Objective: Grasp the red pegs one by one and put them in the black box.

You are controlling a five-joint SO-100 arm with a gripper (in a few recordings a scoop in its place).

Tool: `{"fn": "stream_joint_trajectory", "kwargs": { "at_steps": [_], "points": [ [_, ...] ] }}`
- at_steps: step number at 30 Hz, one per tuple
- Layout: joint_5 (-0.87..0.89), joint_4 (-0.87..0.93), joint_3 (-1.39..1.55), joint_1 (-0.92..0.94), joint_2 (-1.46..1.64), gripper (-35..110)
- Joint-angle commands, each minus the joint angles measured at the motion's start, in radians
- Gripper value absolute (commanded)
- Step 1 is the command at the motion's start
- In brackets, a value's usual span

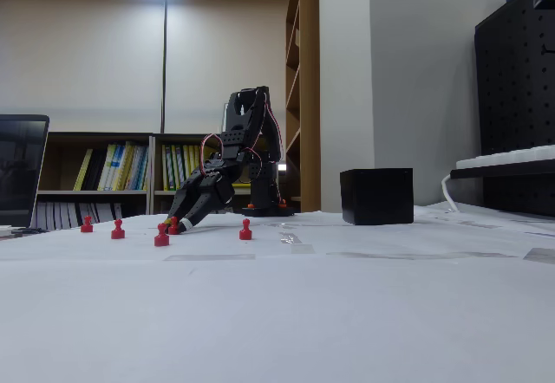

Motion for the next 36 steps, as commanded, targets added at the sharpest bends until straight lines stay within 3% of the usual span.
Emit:
{"fn": "stream_joint_trajectory", "kwargs": {
  "at_steps": [1, 4, 7, 11, 15, 19, 23, 30, 36],
  "points": [
    [-0.020, 0.534, 0.100, -0.006, -0.209, 0],
    [-0.057, 1.063, 0.264, -0.072, -0.379, 0],
    [-0.130, 1.471, 0.445, -0.187, -0.506, 0],
    [-0.258, 1.852, 0.733, -0.396, -0.569, 0],
    [-0.405, 2.066, 0.999, -0.663, -0.561, 0],
    [-0.549, 2.039, 1.011, -0.923, -0.551, 0],
    [-0.660, 1.965, 1.002, -1.065, -0.463, 0],
    [-0.730, 1.732, 0.856, -1.166, -0.276, 0],
    [-0.736, 1.674, 0.830, -1.198, -0.169, 6]
  ]
}}
